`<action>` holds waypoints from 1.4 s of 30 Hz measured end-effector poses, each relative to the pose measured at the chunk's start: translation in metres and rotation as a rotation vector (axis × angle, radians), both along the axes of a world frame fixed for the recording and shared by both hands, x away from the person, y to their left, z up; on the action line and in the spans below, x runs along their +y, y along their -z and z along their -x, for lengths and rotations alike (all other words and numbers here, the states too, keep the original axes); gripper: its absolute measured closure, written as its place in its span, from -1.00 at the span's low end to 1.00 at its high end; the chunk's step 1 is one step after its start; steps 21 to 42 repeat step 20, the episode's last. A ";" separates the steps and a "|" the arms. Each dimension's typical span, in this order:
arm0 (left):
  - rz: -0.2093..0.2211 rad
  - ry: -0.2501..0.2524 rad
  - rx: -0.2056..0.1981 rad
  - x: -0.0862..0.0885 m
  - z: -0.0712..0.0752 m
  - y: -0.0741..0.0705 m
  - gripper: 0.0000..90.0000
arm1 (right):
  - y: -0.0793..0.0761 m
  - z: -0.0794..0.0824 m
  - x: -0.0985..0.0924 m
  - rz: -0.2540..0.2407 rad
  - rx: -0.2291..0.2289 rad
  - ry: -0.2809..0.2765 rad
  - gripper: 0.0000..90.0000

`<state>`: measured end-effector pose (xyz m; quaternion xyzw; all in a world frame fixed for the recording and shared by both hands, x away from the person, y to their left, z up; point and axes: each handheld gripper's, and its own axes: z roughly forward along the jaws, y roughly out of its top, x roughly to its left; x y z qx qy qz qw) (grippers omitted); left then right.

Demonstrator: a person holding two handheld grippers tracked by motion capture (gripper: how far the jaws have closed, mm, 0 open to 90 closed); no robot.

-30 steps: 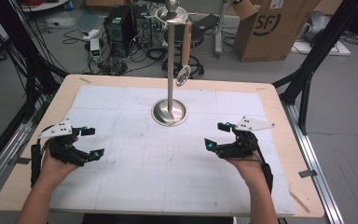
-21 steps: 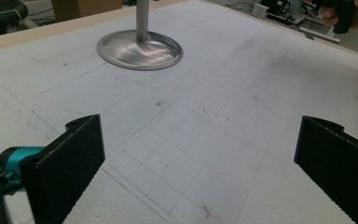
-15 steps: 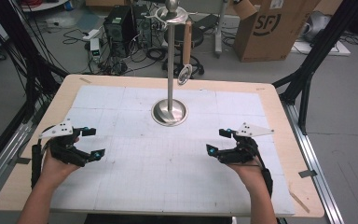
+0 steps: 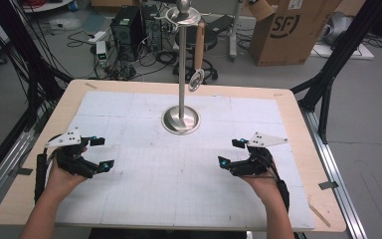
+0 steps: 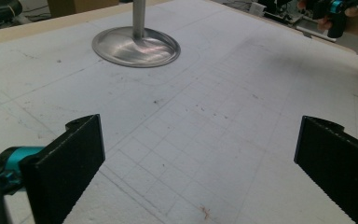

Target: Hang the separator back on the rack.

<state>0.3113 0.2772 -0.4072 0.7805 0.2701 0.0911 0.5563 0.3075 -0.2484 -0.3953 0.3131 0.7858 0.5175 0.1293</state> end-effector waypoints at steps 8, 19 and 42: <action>0.007 -0.003 0.002 0.001 0.000 0.000 -0.95 | 0.001 -0.002 0.000 0.000 0.001 0.002 -0.71; -0.001 -0.005 0.006 0.002 -0.001 0.000 -0.95 | 0.002 -0.003 0.001 0.007 0.010 0.001 -0.71; 0.001 -0.005 0.006 0.002 -0.001 0.001 -0.95 | 0.002 -0.002 0.000 0.006 0.007 -0.001 -0.71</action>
